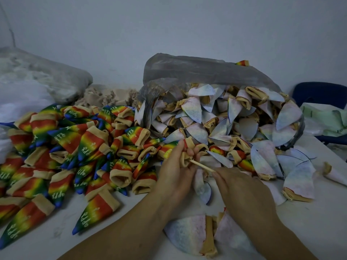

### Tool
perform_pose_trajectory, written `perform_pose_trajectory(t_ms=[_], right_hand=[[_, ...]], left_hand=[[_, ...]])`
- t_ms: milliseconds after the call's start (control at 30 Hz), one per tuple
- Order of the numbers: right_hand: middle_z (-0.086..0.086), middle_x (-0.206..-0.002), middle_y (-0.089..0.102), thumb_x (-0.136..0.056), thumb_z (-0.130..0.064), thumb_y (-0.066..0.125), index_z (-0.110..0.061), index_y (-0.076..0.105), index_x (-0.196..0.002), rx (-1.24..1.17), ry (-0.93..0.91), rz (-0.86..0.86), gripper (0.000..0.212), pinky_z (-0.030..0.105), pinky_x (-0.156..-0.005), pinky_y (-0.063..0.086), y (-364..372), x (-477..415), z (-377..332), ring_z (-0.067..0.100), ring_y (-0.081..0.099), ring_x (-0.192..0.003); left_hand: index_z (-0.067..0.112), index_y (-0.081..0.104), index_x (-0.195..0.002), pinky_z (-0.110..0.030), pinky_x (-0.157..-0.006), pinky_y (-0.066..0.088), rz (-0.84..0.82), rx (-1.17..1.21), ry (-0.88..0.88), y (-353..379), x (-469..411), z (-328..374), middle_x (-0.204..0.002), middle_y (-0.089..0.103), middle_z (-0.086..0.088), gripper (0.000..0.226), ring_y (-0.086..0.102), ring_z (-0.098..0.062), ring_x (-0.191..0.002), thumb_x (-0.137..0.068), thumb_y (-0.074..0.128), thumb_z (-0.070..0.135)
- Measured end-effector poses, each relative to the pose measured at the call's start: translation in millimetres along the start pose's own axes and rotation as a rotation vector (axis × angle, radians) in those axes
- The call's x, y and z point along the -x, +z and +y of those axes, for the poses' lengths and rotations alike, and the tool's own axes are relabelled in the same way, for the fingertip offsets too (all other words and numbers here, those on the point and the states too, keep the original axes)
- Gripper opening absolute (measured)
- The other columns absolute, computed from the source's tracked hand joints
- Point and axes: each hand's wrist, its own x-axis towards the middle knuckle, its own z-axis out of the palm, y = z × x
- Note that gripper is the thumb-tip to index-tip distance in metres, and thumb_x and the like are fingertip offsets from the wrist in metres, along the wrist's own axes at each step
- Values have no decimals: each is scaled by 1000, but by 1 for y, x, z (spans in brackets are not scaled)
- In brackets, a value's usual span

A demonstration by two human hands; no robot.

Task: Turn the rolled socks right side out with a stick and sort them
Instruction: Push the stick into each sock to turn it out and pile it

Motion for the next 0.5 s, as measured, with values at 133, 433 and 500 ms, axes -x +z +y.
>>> perform_pose_trajectory(t_ms=[133, 433, 500], right_hand=[[-3, -85, 66, -97, -37, 34, -21, 62, -96, -41, 11, 58, 33, 26, -72, 45, 5, 3, 0, 18, 62, -80], [-3, -67, 67, -89, -54, 24, -26, 70, -87, -149, -54, -8, 54, 13, -52, 34, -3, 3, -4, 8, 58, -61], [-3, -70, 67, -85, -58, 20, -28, 69, -91, -110, -62, -11, 58, 19, -54, 39, -4, 2, 1, 9, 59, -63]], left_hand=[[11, 54, -62, -31, -82, 53, 24, 3, 0, 4, 2, -3, -56, 47, -3, 43, 67, -16, -66, -101, 51, 29], [18, 43, -42, -25, -63, 52, -216, -74, -5, -1, 7, 2, -40, 37, 1, 49, 56, -13, -54, -88, 60, 27], [17, 45, -43, -27, -68, 52, -180, -123, -9, -3, 4, 0, -44, 41, 0, 51, 60, -15, -58, -90, 58, 30]])
